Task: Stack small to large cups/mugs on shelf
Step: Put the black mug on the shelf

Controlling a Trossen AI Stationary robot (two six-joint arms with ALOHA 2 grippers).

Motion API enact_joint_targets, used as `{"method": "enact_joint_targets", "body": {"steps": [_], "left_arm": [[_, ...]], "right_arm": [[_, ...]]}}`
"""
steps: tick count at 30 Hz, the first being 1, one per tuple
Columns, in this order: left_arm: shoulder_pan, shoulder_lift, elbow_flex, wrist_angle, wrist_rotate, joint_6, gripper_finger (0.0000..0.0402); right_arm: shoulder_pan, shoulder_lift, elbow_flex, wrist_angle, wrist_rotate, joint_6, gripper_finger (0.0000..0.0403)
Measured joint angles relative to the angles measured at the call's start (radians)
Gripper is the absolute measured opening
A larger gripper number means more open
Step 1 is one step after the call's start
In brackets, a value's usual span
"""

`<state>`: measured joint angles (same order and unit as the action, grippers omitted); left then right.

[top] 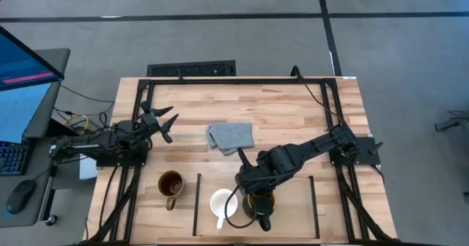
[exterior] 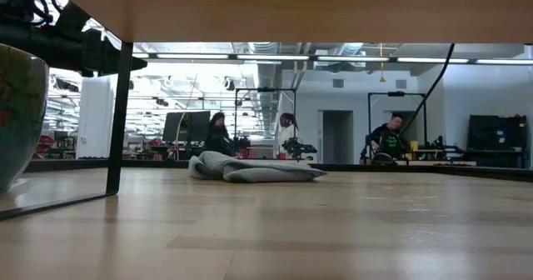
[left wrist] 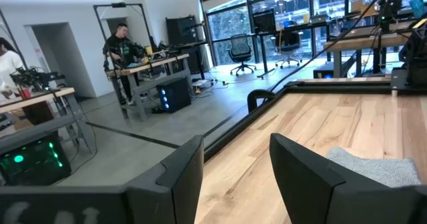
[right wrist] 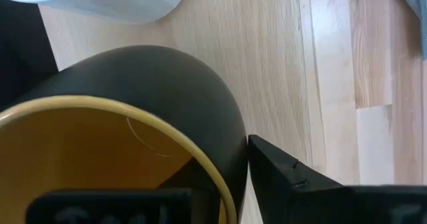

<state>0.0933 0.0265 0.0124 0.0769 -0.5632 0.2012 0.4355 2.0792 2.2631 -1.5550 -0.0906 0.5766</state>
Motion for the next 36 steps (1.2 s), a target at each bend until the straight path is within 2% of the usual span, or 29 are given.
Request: {"method": "enact_joint_targets", "body": {"steps": [7,25,36], "left_arm": [[0.000,0.000,0.000,0.000,0.000,0.000,0.0165],[0.000,0.000,0.000,0.000,0.000,-0.002,0.0165],[0.000,0.000,0.000,0.000,0.001,-0.003,0.0165]], "right_arm": [[-0.007,0.000,0.000,0.001,0.000,0.011,0.0103],[-0.019,-0.001,0.000,0.000,-0.017,0.019,0.0199],[-0.026,-0.002,0.000,-0.004,-0.046,0.037,0.0213]]}}
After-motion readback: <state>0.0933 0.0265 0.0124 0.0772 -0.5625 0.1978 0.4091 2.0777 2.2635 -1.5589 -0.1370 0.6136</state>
